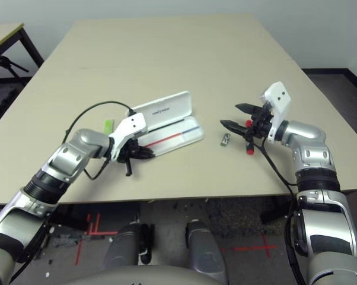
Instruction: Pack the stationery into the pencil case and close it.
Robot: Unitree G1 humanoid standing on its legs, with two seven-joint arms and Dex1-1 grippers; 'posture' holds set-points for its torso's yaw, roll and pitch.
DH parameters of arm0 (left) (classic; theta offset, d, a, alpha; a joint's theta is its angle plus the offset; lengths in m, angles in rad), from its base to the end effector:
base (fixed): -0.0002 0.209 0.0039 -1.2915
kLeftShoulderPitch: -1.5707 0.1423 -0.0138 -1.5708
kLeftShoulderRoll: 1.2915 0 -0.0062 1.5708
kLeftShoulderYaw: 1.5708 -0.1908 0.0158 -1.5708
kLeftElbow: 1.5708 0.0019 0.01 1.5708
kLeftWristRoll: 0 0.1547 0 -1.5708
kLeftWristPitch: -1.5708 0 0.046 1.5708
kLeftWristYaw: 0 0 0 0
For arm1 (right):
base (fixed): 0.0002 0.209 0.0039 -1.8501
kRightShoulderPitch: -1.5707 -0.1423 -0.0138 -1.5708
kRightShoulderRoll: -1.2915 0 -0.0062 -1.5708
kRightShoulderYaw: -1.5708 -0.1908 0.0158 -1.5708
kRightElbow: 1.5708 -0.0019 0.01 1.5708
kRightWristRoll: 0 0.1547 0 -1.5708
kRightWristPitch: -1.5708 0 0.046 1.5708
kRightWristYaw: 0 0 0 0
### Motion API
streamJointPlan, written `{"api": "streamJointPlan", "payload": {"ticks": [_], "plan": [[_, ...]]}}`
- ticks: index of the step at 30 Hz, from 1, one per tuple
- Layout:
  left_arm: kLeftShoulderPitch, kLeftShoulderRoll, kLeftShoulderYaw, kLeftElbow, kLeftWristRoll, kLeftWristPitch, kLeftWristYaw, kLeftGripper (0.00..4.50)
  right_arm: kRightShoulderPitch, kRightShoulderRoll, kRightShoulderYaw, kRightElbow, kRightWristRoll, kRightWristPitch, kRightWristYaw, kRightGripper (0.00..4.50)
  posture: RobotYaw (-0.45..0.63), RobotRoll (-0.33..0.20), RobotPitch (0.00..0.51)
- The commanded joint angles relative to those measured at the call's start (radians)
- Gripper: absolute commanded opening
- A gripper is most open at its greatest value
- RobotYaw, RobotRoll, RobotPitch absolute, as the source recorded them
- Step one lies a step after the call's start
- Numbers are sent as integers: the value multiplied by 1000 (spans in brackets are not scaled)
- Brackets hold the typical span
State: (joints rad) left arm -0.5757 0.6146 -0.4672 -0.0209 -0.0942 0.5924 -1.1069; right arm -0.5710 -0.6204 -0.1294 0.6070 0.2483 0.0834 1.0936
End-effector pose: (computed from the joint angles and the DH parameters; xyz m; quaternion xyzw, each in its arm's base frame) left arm 0.2982 0.1571 0.1391 0.2669 0.2410 -0.5881 0.7244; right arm 0.3112 -0.3097 0.1296 -0.0931 0.0674 0.3838 0.9162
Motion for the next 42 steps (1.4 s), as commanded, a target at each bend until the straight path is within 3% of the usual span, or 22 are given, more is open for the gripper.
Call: {"api": "streamJointPlan", "payload": {"ticks": [1, 22, 26, 34, 35, 42], "plan": [[15, 37, -26, -17, 23, -76, -56, 39, 6, -1, 13, 22, -8, -11, 5, 4500, -140, 0, 68], [45, 45, -17, 62, 76, -240, -96, 39, 9, 2, 23, 5, -13, -2, -4, 4500, -135, 0, 65], [43, 38, -10, 44, 81, -230, -82, 1090, 3, 1, 26, 21, -19, -11, -3, 4500, -132, 0, 65], [69, 69, 38, -111, 23, -158, -103, 4247, -5, 5, 28, 43, -26, -22, -4, 4500, -124, 0, 62], [72, 77, 54, -138, 9, -142, -105, 4474, -5, 5, 28, 43, -26, -23, -5, 4500, -122, 0, 62], [86, 111, 176, -238, -82, -74, -86, 4474, -6, 4, 18, 62, -23, -33, -8, 4500, -120, 0, 62]]}}
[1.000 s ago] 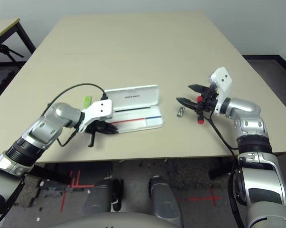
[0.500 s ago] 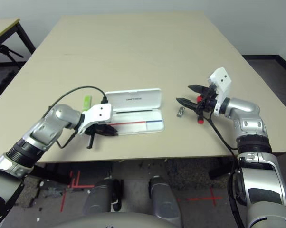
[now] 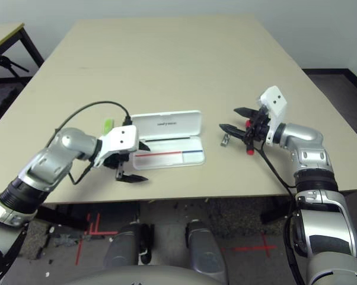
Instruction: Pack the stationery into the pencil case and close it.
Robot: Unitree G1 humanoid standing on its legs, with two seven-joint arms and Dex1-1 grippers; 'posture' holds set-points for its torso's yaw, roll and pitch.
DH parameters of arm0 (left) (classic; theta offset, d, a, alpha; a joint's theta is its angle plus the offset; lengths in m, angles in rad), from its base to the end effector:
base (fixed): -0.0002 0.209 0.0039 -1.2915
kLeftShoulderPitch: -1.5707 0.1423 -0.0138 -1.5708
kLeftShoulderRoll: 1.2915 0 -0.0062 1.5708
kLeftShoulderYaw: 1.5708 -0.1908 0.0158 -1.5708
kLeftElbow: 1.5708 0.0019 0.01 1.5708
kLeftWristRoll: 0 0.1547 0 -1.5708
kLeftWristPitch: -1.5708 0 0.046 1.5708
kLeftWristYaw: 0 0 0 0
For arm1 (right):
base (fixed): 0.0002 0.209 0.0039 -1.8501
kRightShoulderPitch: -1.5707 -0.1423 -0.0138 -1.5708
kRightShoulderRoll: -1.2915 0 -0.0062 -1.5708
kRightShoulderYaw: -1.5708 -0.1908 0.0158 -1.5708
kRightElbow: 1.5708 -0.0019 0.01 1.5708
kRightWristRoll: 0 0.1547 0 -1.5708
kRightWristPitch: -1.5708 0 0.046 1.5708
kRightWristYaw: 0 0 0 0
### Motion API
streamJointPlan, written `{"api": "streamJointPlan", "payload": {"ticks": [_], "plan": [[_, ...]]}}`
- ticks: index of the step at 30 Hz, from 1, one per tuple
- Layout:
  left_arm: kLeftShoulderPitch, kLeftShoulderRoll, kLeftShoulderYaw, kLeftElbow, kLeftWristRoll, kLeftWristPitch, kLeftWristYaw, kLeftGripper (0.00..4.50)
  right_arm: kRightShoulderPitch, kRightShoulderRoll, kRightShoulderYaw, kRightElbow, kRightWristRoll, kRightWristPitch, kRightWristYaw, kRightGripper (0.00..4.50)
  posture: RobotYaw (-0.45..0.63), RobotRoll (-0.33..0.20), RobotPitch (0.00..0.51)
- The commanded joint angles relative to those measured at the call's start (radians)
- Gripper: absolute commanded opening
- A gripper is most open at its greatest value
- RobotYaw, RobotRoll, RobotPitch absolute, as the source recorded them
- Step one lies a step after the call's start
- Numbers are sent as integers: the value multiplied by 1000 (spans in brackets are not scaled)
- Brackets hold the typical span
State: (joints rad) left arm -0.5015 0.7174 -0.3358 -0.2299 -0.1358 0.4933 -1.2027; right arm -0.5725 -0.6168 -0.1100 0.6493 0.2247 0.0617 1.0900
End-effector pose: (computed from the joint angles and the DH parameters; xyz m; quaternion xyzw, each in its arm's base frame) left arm 0.2770 0.1745 0.1755 0.3064 0.1497 -0.6226 0.7043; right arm 0.3116 -0.3096 0.1213 -0.0981 0.0863 0.3824 0.9147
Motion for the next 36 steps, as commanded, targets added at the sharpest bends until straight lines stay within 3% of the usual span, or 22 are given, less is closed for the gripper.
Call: {"api": "streamJointPlan", "payload": {"ticks": [1, 7, 12, 16, 22, 28, 36], "plan": [[14, 6, 60, -31, -53, 31, 15, 4474, -3, 1, -5, 11, 6, -6, -6, 4500, -120, 0, 62], [23, 5, 87, -22, -71, 23, 37, 4474, -14, 27, -78, -55, 70, 2, -84, 4500, -113, 0, 67], [24, -2, 74, -13, -65, 13, 47, 4474, -48, 38, -143, -113, 63, 109, -340, 4500, -122, 0, 72], [29, -7, 64, -8, -61, 6, 48, 4474, -55, 49, -189, -234, 53, 380, -613, 4500, -132, 0, 76], [27, -18, 48, 6, -52, -7, 47, 4474, -23, 76, -245, -438, 58, 856, -887, 4500, -142, 0, 86], [26, -31, 25, 20, -44, -20, 49, 4474, 80, 128, -238, -542, 71, 972, -918, 4500, -158, 0, 93], [21, -32, 13, 20, -41, -20, 50, 4474, 98, 164, -213, -523, 65, 990, -913, 4500, -148, 0, 93]]}}
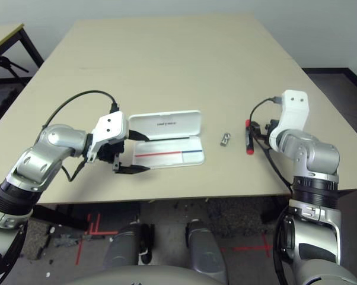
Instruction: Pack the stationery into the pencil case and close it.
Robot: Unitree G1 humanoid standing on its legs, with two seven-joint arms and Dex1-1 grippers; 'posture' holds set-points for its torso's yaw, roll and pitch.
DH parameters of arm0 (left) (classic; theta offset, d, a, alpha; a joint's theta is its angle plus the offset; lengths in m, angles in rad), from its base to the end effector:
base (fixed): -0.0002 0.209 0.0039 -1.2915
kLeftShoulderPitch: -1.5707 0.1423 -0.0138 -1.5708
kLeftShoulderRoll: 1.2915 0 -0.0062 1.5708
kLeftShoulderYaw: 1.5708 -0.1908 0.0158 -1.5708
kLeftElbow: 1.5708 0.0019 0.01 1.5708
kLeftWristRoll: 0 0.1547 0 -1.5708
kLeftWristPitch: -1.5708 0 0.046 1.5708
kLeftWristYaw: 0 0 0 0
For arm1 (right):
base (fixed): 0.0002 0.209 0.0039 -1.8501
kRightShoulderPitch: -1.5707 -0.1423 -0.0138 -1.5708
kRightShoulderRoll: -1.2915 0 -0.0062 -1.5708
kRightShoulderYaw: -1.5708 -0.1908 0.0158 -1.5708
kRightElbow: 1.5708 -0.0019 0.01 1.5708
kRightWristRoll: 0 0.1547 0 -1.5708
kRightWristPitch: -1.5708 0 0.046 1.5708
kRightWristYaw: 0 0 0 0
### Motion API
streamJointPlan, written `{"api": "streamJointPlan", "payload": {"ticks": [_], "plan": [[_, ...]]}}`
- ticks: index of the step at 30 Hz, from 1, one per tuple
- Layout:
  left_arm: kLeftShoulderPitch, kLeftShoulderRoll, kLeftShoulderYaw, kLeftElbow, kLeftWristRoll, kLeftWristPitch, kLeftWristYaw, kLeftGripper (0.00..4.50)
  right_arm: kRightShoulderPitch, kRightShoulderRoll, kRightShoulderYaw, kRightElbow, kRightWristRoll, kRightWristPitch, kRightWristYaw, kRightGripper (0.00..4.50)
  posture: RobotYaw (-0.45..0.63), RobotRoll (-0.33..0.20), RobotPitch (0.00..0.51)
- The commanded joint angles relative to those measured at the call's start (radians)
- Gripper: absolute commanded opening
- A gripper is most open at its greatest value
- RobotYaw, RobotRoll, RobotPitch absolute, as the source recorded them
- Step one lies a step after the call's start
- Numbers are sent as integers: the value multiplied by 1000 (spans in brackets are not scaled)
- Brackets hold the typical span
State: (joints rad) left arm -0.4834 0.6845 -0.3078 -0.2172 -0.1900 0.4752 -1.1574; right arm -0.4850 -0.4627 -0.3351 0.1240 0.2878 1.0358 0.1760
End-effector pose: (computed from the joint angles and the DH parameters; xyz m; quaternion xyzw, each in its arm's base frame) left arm 0.2772 0.1743 0.1712 0.2717 0.1238 -0.6211 0.7246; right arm 0.2834 -0.2781 0.1372 0.0574 0.2683 -0.0398 0.9608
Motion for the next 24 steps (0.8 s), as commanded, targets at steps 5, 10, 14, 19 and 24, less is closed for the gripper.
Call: {"api": "streamJointPlan", "payload": {"ticks": [5, 10, 14, 19, 24], "plan": [[7, 5, -15, -2, 12, 5, 12, 4474, 1, 17, 48, 35, -5, 35, 12, 4500, -137, 0, 92], [12, 7, -14, -12, 11, 12, 20, 4474, -8, 14, 71, 66, -13, 65, 9, 4500, -125, 0, 90], [15, 7, -15, -20, 10, 19, 25, 4474, -11, 12, 71, 77, -17, 91, 11, 4500, -122, 0, 89], [15, 6, -18, -23, 11, 23, 28, 4474, -24, 8, 59, 85, -11, 120, 16, 4500, -123, 0, 90], [10, 4, -24, -19, 13, 23, 28, 4495, -51, -21, 36, 86, 5, 155, 39, 4315, -125, 0, 91]]}}
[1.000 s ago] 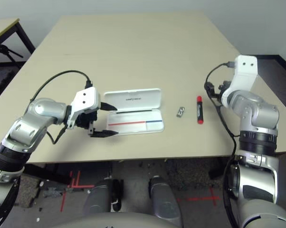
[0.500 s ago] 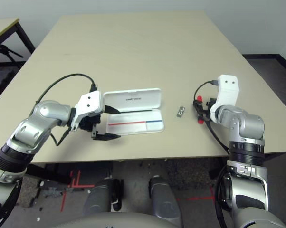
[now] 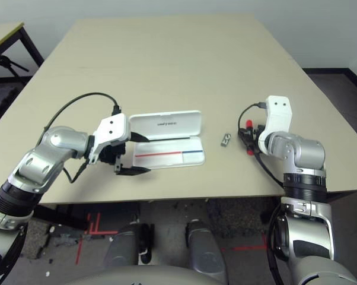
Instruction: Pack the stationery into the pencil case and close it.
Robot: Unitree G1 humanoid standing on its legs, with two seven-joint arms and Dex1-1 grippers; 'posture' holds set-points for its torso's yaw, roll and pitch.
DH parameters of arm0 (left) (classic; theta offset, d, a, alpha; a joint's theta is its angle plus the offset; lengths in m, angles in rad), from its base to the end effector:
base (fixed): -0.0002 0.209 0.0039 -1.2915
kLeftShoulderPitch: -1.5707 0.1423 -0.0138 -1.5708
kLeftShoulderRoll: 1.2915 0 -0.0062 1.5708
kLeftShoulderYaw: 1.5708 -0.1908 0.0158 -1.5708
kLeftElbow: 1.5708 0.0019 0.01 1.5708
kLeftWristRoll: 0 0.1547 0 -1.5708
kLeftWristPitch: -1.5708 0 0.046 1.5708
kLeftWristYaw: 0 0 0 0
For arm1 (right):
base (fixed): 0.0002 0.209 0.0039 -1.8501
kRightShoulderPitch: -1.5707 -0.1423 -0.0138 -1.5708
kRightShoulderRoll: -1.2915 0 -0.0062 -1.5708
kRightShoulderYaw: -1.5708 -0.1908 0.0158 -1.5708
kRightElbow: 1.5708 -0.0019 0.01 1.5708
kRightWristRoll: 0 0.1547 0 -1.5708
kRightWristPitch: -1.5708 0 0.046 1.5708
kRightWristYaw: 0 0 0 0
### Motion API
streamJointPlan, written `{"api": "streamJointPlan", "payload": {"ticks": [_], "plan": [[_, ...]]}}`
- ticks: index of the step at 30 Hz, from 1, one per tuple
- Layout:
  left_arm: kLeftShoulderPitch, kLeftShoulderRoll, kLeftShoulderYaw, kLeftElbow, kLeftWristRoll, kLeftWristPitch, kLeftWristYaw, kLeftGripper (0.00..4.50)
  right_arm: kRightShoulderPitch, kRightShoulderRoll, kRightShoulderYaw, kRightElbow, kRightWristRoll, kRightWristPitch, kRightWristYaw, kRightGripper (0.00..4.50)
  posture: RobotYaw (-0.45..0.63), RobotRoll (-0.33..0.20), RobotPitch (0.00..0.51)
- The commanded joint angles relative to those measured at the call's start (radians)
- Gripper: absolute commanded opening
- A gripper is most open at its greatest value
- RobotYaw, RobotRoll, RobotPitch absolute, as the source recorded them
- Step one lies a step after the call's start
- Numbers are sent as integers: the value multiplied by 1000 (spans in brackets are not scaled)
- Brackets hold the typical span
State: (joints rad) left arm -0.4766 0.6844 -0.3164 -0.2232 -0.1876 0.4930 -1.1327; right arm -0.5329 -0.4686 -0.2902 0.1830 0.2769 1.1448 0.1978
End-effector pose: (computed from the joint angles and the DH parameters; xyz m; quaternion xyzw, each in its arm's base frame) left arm 0.2760 0.1733 0.1682 0.2700 0.1310 -0.6133 0.7307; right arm 0.2908 -0.2714 0.1346 0.0606 0.3316 -0.0206 0.9412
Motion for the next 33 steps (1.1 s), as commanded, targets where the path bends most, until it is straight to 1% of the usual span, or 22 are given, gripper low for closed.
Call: {"api": "streamJointPlan", "payload": {"ticks": [1, 3, 6, 7, 8, 10, 11, 12, 14, 18, 22, 27, 30, 33], "plan": [[3, 4, -17, -13, 10, 5, 3, 4500, -8, -23, -10, 28, 16, 50, 25, 4099, -131, 0, 92], [1, 3, -19, -11, 12, 4, 3, 4500, -13, -41, -8, 30, 17, 55, 40, 3544, -131, 0, 92], [-1, 0, -22, -9, 14, 2, 3, 4500, -22, -70, -7, 40, 19, 60, 61, 2447, -130, 0, 92], [-2, 0, -23, -9, 14, 2, 3, 4500, -25, -81, -6, 44, 19, 59, 68, 1989, -130, 0, 92], [-1, 0, -24, -10, 15, 2, 3, 4500, -29, -91, -6, 46, 18, 59, 73, 1687, -127, 0, 93], [-1, 1, -24, -12, 15, 3, 4, 4500, -39, -113, -2, 46, 16, 57, 83, 828, -127, 0, 93], [-1, 1, -24, -12, 15, 3, 4, 4500, -46, -125, 1, 46, 15, 56, 89, 516, -127, 0, 93], [0, 1, -24, -13, 15, 3, 4, 4500, -55, -139, 6, 42, 17, 58, 98, 441, -128, 0, 93], [1, 1, -25, -14, 16, 4, 5, 4500, -72, -171, 23, 31, 20, 63, 123, 441, -128, 0, 93], [1, 0, -25, -12, 16, 3, 4, 4500, -86, -248, 94, 1, 23, 34, 213, 441, -124, 0, 93], [2, 1, -25, -13, 17, 3, 4, 4500, -59, -356, 196, -78, 36, -67, 395, 441, -123, 0, 92], [2, 11, -21, -7, 19, -1, -3, 4500, -9, -504, 318, -164, 36, -247, 669, 441, -127, 0, 89], [1, 20, -17, -2, 19, -4, -8, 4500, -4, -562, 362, -181, 36, -363, 821, 441, -125, 0, 89], [1, 31, -15, 0, 19, -7, -12, 4500, -9, -591, 393, -174, 26, -491, 954, 441, -122, 0, 92]]}}
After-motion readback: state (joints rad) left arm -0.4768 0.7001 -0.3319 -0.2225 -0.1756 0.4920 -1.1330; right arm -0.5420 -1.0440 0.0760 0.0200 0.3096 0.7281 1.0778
